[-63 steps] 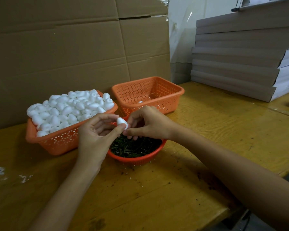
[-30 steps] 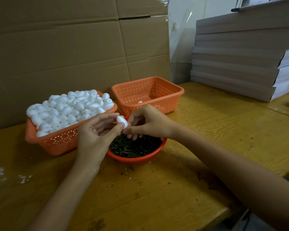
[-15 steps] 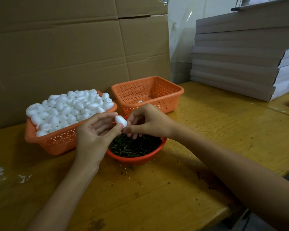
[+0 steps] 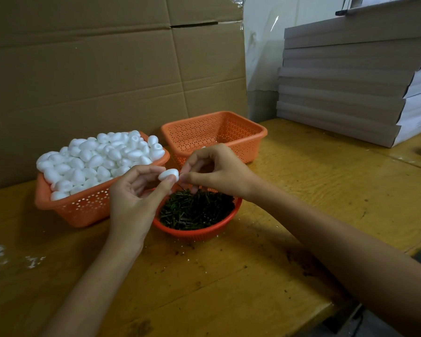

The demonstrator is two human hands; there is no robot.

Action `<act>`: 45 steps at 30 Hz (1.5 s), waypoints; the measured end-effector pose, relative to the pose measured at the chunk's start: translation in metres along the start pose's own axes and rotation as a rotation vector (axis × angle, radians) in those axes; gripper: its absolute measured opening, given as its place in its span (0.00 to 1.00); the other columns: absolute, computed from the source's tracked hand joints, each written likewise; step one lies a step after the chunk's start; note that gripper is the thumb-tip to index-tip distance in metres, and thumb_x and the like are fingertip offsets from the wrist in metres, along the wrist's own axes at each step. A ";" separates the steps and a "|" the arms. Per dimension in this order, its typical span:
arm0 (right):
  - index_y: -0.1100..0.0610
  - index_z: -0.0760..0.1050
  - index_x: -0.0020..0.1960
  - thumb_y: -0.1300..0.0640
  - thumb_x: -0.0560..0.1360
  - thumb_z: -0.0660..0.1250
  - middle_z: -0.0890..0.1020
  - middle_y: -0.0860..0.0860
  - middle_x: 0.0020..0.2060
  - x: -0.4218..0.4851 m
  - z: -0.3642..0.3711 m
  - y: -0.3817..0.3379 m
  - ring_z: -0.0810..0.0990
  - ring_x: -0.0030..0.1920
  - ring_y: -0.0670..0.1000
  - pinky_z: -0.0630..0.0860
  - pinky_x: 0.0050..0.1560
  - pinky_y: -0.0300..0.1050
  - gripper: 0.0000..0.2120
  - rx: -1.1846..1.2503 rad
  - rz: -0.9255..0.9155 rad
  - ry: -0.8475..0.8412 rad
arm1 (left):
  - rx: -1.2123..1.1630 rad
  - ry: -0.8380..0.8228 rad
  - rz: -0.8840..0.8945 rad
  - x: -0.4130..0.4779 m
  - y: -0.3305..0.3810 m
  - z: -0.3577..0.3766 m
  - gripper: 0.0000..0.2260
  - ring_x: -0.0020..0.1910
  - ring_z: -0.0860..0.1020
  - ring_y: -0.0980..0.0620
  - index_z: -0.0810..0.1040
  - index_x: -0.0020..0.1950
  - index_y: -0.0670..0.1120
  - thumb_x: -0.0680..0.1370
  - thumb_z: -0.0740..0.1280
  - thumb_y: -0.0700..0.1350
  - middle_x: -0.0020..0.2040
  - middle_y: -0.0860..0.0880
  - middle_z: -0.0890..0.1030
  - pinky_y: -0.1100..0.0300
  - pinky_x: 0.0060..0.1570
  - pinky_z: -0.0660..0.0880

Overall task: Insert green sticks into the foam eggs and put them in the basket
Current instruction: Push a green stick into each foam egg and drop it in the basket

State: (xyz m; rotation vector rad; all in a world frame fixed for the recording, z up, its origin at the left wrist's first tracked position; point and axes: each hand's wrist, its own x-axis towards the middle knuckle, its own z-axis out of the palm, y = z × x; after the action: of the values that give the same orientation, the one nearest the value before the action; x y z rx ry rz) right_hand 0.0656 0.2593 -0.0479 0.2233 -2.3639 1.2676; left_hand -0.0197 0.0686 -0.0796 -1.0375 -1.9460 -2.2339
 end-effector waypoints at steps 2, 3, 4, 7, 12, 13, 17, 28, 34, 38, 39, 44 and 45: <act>0.61 0.84 0.50 0.61 0.78 0.75 0.88 0.57 0.39 0.000 0.000 0.000 0.88 0.40 0.56 0.85 0.45 0.50 0.03 -0.015 -0.008 -0.005 | 0.004 0.008 0.001 0.000 -0.001 0.000 0.11 0.51 0.88 0.49 0.85 0.53 0.47 0.73 0.80 0.46 0.51 0.48 0.89 0.56 0.51 0.85; 0.61 0.84 0.50 0.61 0.78 0.74 0.88 0.57 0.39 0.000 0.000 0.001 0.88 0.39 0.55 0.85 0.45 0.48 0.03 -0.019 -0.012 -0.011 | 0.004 0.014 0.000 0.000 -0.001 0.000 0.11 0.52 0.88 0.49 0.85 0.53 0.47 0.73 0.80 0.47 0.51 0.48 0.89 0.56 0.51 0.85; 0.61 0.84 0.50 0.61 0.79 0.74 0.88 0.55 0.40 0.001 0.000 0.001 0.88 0.39 0.55 0.84 0.43 0.45 0.03 -0.020 -0.015 -0.019 | 0.006 0.020 0.000 -0.001 -0.001 0.000 0.12 0.52 0.88 0.50 0.84 0.54 0.47 0.72 0.80 0.47 0.51 0.48 0.89 0.56 0.52 0.85; 0.62 0.84 0.50 0.60 0.79 0.74 0.88 0.53 0.40 0.001 0.001 0.002 0.88 0.39 0.53 0.81 0.40 0.37 0.04 -0.016 -0.019 -0.047 | 0.025 0.025 0.003 -0.001 0.000 -0.001 0.13 0.54 0.88 0.50 0.84 0.54 0.49 0.71 0.80 0.48 0.52 0.50 0.89 0.54 0.53 0.85; 0.61 0.84 0.50 0.60 0.79 0.74 0.88 0.53 0.40 0.001 -0.001 0.004 0.88 0.39 0.53 0.84 0.41 0.46 0.04 -0.026 -0.022 -0.069 | 0.048 0.017 0.025 -0.001 0.001 -0.001 0.13 0.53 0.88 0.51 0.86 0.54 0.51 0.71 0.80 0.49 0.51 0.51 0.89 0.56 0.54 0.85; 0.61 0.84 0.50 0.60 0.79 0.74 0.88 0.53 0.40 0.001 -0.001 0.004 0.88 0.39 0.53 0.85 0.42 0.49 0.04 -0.030 -0.018 -0.076 | 0.050 0.008 0.037 -0.001 0.001 -0.001 0.14 0.53 0.88 0.52 0.86 0.56 0.51 0.71 0.80 0.48 0.52 0.51 0.89 0.58 0.55 0.84; 0.62 0.84 0.50 0.62 0.79 0.74 0.88 0.55 0.40 0.001 -0.002 0.005 0.88 0.39 0.55 0.85 0.43 0.50 0.03 -0.008 0.000 -0.007 | 0.079 0.022 0.088 0.001 0.002 -0.002 0.16 0.58 0.86 0.56 0.82 0.66 0.51 0.78 0.77 0.45 0.55 0.53 0.89 0.66 0.56 0.81; 0.54 0.86 0.50 0.55 0.78 0.75 0.87 0.43 0.41 0.007 -0.049 0.040 0.85 0.41 0.41 0.85 0.47 0.48 0.03 -0.344 0.049 0.732 | 1.344 0.293 0.342 0.023 -0.004 -0.070 0.20 0.67 0.70 0.33 0.82 0.62 0.42 0.84 0.60 0.56 0.66 0.38 0.77 0.33 0.62 0.71; 0.50 0.86 0.57 0.52 0.79 0.72 0.88 0.46 0.47 0.007 -0.064 0.065 0.84 0.46 0.45 0.82 0.49 0.50 0.09 -0.679 0.170 0.785 | 1.561 0.200 0.186 0.021 -0.006 -0.068 0.28 0.51 0.79 0.33 0.85 0.50 0.40 0.86 0.51 0.57 0.50 0.36 0.84 0.39 0.62 0.67; 0.50 0.86 0.58 0.52 0.80 0.71 0.87 0.49 0.47 0.007 -0.063 0.071 0.78 0.50 0.51 0.75 0.44 0.48 0.09 -0.812 0.184 0.748 | 1.577 0.197 0.194 0.020 -0.004 -0.065 0.27 0.45 0.79 0.34 0.83 0.44 0.41 0.89 0.53 0.54 0.42 0.38 0.83 0.40 0.56 0.67; 0.51 0.86 0.57 0.53 0.80 0.71 0.87 0.49 0.47 0.007 -0.063 0.072 0.77 0.51 0.52 0.74 0.43 0.48 0.08 -0.817 0.177 0.733 | 1.570 0.198 0.196 0.020 -0.005 -0.065 0.26 0.45 0.79 0.34 0.83 0.44 0.41 0.89 0.54 0.54 0.42 0.38 0.84 0.40 0.55 0.67; 0.54 0.86 0.56 0.56 0.81 0.70 0.87 0.50 0.52 0.008 -0.062 0.074 0.76 0.54 0.55 0.75 0.44 0.51 0.08 -0.856 0.140 0.689 | 1.528 0.177 0.194 0.023 -0.004 -0.066 0.27 0.38 0.79 0.36 0.83 0.41 0.40 0.87 0.57 0.56 0.40 0.37 0.83 0.41 0.49 0.71; 0.55 0.86 0.57 0.56 0.81 0.69 0.87 0.50 0.52 0.008 -0.062 0.075 0.76 0.54 0.55 0.74 0.44 0.50 0.08 -0.861 0.140 0.687 | 1.504 0.177 0.197 0.024 -0.004 -0.066 0.27 0.37 0.78 0.37 0.83 0.40 0.39 0.87 0.57 0.56 0.40 0.38 0.82 0.42 0.47 0.72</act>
State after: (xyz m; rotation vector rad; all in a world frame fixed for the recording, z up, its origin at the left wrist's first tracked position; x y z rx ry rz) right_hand 0.0516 0.3527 -0.0705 -0.5608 -2.0759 0.1996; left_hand -0.0714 0.0212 -0.0730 -0.6155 -2.3512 -0.3081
